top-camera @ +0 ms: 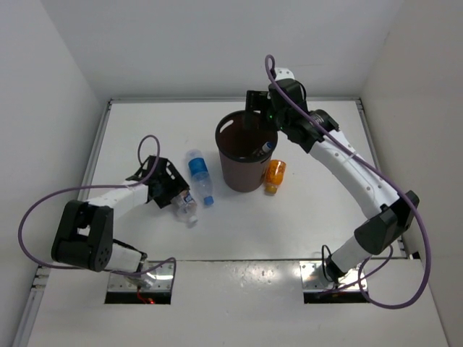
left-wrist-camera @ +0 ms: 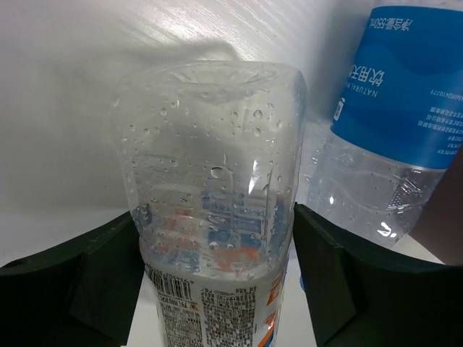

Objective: Put the plastic bottles in the bin

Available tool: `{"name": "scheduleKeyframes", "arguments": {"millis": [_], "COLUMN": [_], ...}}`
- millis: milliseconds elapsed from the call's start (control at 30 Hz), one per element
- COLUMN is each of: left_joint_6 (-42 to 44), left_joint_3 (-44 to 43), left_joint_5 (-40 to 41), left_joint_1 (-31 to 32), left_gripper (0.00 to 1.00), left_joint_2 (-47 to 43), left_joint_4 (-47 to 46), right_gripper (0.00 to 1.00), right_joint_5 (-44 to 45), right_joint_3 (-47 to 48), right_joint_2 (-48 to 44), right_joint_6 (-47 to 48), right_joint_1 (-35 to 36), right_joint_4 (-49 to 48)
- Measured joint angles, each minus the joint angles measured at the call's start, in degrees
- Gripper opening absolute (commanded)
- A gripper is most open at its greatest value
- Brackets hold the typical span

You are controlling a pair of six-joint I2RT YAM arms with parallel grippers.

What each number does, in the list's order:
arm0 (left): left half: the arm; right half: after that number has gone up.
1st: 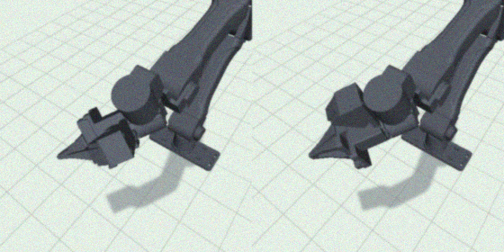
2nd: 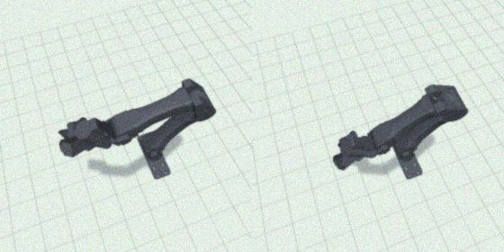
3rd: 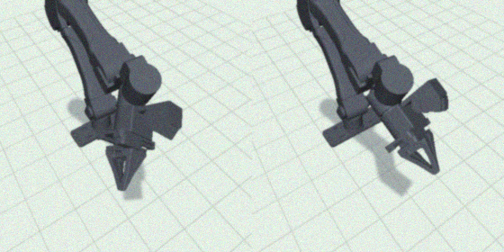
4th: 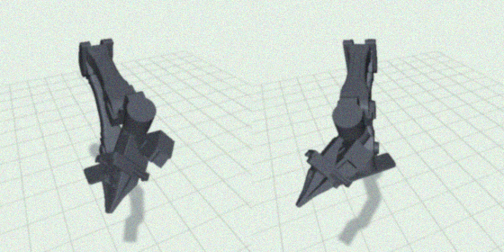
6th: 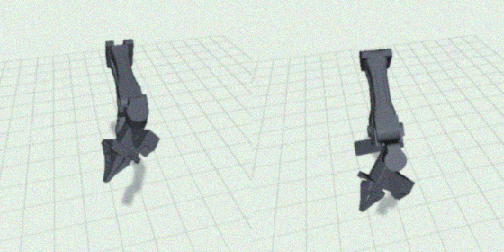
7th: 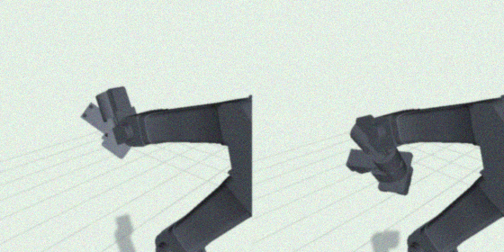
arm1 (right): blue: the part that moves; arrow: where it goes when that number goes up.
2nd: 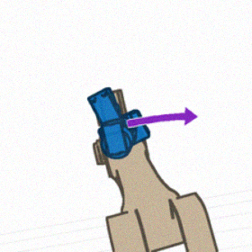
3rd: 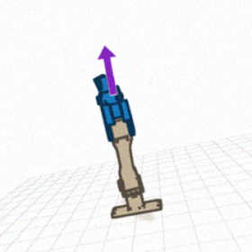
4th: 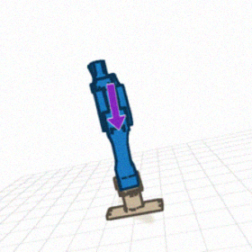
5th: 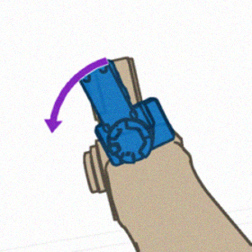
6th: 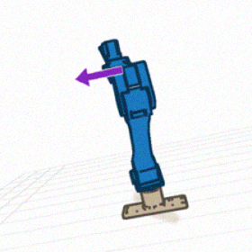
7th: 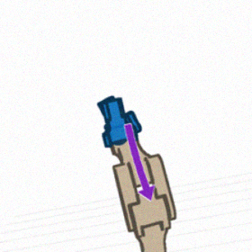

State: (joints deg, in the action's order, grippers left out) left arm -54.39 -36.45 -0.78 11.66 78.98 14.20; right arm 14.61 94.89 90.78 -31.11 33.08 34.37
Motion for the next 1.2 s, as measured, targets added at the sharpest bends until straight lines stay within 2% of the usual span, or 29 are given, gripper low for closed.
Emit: {"name": "scheduleKeyframes", "arguments": {"millis": [133, 167, 233, 333, 533, 667, 800, 1000, 1200], "left_joint_6": [0.3, 0.5, 1.3, 2.8, 8.2, 10.7, 13.7, 20.2, 27.1], "left_joint_3": [-0.1, -0.5, -2.1, -8.6, -30.4, -44.4, -54.4, -64.5, -72.3], "left_joint_5": [0.1, 0.4, 1.8, 6.6, 16.6, 17.6, 17.6, 16.1, 12.9], "left_joint_1": [0.0, 0.0, -0.1, -0.2, -1.2, -1.1, 0.3, 7.8, 18.9], "left_gripper": [0.67, 0.58, 0.48, 0.48, 0.44, 0.43, 0.42, 0.42, 0.46], "left_joint_2": [0.3, 0.3, 0.3, 0.4, 3.8, 7.4, 10.7, 14.0, 17.1], "left_joint_4": [-0.4, -0.1, 1.5, 5.2, 6.2, 4.5, 4.1, 2.1, -1.8], "right_gripper": [1.0, 1.0, 1.0, 1.0, 1.0, 1.0, 1.0, 1.0, 1.0], "right_joint_5": [0.2, 0.2, 0.2, 0.4, 1.8, 5.2, 10.0, 17.4, 17.7], "right_joint_3": [-0.1, -0.1, -0.1, -0.2, -3.2, -3.6, -1.2, 0.9, 1.0], "right_joint_2": [0.0, 0.0, 0.0, 0.0, -0.9, -1.4, -1.6, -4.6, -5.1], "right_joint_6": [-0.2, -0.2, -0.2, -0.2, -1.5, -4.4, -7.3, -14.5, -19.8], "right_joint_1": [0.0, 0.0, 0.0, -0.1, -0.6, -1.3, -2.4, -5.6, -11.2], "right_joint_4": [-0.1, -0.1, -0.1, -0.1, -1.2, -0.2, 2.8, 8.9, 13.8]}}
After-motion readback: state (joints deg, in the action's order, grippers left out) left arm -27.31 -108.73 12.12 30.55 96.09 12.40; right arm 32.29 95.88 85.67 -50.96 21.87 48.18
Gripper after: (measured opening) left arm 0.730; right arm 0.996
